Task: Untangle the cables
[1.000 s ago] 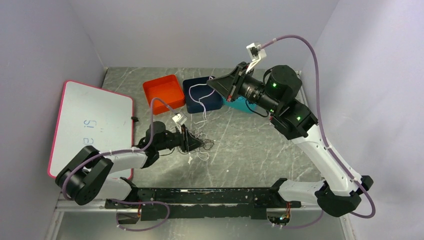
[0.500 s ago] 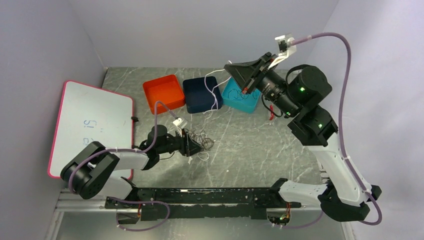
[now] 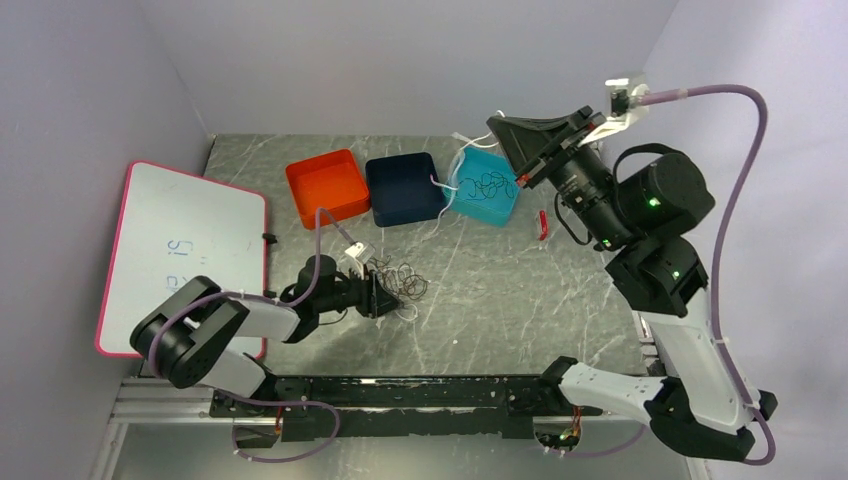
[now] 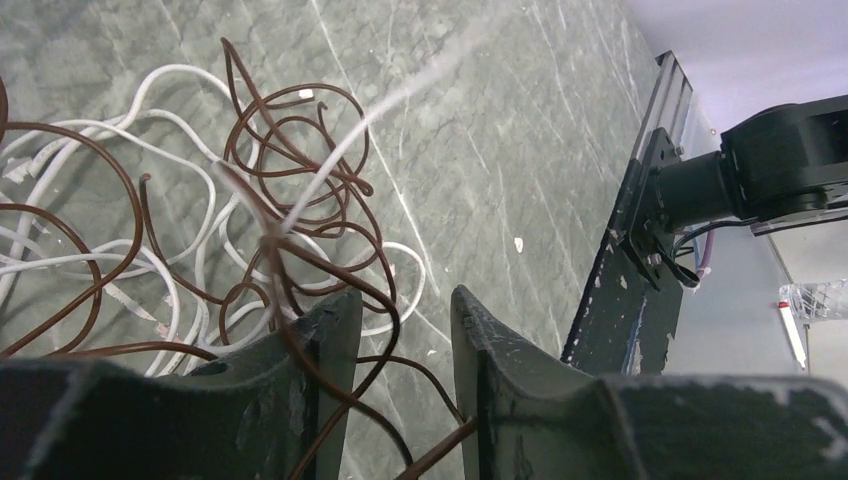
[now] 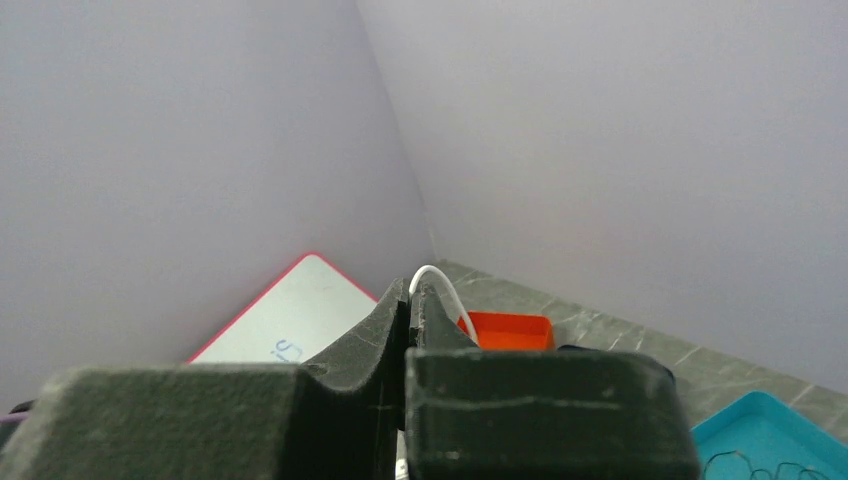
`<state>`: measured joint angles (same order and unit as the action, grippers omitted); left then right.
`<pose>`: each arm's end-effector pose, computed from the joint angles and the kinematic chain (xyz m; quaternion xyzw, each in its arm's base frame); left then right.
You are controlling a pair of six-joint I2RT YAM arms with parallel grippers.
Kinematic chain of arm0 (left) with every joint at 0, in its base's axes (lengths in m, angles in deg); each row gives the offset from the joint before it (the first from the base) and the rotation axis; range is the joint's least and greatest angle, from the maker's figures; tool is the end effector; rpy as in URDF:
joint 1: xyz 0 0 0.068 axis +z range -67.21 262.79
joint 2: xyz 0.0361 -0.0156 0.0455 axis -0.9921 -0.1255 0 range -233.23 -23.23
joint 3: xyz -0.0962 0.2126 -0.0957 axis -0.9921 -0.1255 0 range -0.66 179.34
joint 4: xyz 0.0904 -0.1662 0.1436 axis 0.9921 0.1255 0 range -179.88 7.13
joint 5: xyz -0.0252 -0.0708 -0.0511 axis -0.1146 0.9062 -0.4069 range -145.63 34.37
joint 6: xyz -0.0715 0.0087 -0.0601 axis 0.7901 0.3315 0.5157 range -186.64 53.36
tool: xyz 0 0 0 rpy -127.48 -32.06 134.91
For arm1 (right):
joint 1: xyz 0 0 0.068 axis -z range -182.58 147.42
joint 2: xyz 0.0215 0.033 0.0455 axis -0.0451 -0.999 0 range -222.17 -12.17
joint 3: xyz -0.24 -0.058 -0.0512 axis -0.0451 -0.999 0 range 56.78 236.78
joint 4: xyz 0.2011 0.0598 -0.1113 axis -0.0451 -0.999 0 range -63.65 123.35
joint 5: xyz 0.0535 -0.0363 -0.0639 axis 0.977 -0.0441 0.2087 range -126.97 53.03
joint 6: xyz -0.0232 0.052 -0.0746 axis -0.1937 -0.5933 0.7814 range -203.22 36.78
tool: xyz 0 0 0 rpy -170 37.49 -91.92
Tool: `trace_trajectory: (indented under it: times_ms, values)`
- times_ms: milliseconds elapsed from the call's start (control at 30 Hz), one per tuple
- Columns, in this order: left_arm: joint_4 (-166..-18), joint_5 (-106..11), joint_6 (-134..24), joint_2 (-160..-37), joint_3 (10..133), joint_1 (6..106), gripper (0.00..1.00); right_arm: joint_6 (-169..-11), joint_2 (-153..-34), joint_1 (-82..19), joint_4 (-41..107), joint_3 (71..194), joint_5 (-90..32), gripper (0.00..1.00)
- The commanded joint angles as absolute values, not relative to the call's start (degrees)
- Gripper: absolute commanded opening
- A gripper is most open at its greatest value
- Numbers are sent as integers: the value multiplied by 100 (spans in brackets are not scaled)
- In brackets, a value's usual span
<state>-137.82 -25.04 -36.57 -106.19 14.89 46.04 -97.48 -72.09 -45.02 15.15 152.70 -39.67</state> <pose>0.1892 -0.1950 0.1259 0.1979 0.7773 -0.4864 0.3463 0.1439 0.1263 0.5493 -0.1249 0.5759 0.3713 0.7175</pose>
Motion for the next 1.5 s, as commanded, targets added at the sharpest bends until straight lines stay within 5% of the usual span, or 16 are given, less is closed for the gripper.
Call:
trace_trajectory:
  times_ms: [0, 800, 1200, 1467]
  values:
    - [-14209, -2600, -3675, -10788, 1429, 4559, 43, -9435, -6952, -4504, 1776, 15395, -4357, 0]
    - [-14152, -2840, -3690, -10900, 1322, 4564, 60, -8428, -6600, -4506, 1825, 15831, -5537, 0]
    - [-14219, -2969, -3641, -10965, 1191, 4564, 54, -7535, -6637, -4505, 2059, 16507, -6028, 0]
    - [-14224, -3053, -3625, -11129, 1185, 4561, 35, -7121, -6486, -4515, 2433, 16579, -6369, 0]
